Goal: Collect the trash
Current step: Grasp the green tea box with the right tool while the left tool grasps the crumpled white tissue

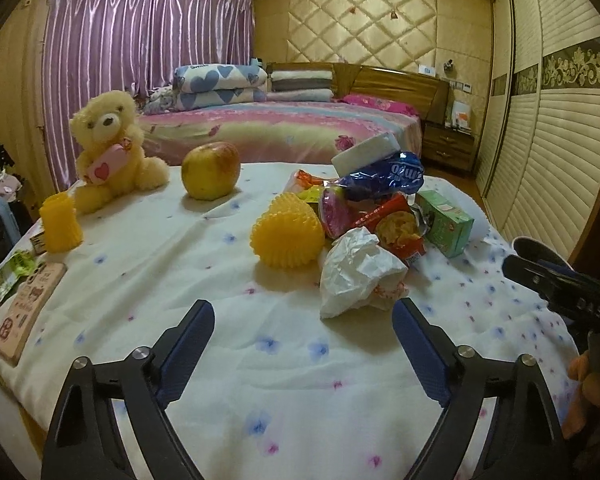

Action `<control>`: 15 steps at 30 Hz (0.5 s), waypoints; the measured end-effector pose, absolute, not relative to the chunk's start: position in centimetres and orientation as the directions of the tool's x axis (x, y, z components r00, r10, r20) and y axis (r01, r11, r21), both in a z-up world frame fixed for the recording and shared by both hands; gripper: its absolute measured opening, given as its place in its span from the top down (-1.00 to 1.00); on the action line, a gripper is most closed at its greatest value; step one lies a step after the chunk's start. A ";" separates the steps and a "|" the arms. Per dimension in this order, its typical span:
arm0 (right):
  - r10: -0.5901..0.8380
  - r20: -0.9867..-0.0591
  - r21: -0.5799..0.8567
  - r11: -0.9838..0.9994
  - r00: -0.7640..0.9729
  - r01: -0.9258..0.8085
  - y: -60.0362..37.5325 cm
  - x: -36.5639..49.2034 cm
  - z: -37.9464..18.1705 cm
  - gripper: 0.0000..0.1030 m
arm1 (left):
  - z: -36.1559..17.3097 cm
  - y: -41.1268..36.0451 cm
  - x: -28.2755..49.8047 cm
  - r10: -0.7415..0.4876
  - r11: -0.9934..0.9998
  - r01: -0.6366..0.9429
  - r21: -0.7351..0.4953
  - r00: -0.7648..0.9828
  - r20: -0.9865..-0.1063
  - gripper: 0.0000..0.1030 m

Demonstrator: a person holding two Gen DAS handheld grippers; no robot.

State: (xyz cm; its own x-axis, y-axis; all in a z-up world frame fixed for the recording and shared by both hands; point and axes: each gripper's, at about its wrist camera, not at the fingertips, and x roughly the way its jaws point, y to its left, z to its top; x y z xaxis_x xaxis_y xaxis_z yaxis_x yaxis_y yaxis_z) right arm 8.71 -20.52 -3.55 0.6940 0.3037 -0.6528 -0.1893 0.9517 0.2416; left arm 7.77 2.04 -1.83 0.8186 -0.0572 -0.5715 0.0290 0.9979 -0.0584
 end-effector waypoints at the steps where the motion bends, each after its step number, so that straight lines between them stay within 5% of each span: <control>1: 0.306 -0.661 0.245 0.951 0.685 -0.189 -20.5 9.2 -3.7 -0.52 | -1.9 1.9 8.3 -0.061 0.998 0.033 -0.059 0.815 -0.576 -0.69; 15: 0.337 -0.723 0.274 0.941 0.603 -0.197 -20.5 15.4 -5.9 -0.01 | -4.0 0.5 13.5 -0.132 0.991 0.097 -0.091 0.745 -0.654 -0.29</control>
